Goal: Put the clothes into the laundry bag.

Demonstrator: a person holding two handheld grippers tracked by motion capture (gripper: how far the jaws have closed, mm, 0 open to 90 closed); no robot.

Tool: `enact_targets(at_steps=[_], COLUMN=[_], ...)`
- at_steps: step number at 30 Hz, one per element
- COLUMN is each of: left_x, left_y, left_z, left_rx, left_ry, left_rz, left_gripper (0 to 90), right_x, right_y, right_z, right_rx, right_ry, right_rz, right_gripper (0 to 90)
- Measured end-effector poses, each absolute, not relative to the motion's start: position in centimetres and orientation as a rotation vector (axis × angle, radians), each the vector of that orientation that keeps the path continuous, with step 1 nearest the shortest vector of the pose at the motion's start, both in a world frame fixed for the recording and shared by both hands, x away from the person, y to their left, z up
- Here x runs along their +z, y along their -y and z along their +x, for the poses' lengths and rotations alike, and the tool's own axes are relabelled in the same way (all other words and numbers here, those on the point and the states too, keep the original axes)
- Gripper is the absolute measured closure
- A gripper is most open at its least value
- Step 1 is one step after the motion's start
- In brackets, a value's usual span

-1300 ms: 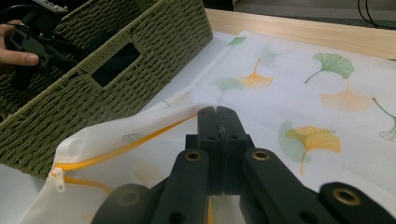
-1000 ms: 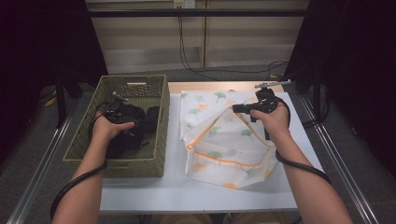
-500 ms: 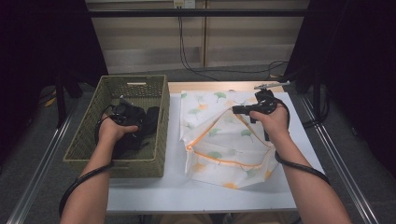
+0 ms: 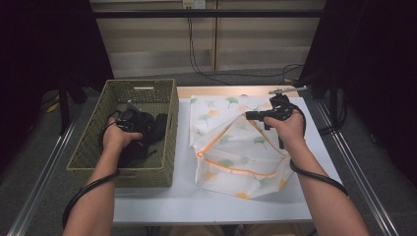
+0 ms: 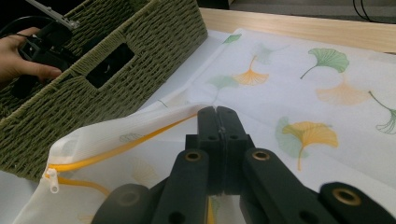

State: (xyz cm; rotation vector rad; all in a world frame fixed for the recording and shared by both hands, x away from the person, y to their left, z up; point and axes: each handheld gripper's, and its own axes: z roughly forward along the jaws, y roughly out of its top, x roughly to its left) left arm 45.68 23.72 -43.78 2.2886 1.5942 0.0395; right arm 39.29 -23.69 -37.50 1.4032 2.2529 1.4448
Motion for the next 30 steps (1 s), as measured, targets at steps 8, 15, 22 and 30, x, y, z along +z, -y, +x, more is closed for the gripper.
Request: enact_targets(at_steps=[8,15,22,30], left_x=[-42.3,-39.0,-36.3,-33.9], left_y=[-24.0,-24.5,-24.8,-24.4], left_z=[45.5,45.4,45.5,45.5], left_rx=[0.029,0.009,0.004,-0.040], left_ry=[-1.607,-1.583,-1.578,-1.537], left_rz=[2.265,2.241,2.225,2.233], left_gripper=[56.9,57.2,57.2,57.2], right_x=[-37.5,-37.4,-37.2,-37.4], right_y=[24.1,23.9,24.1,24.4], right_z=[39.2,39.2,39.1,39.0], right_rx=[1.438,1.445,1.457,1.467], right_ry=[-2.252,-2.246,-2.248,-2.239], right_rz=[1.405,1.406,1.401,1.412], right_gripper=[90.0,90.0,90.0,90.0])
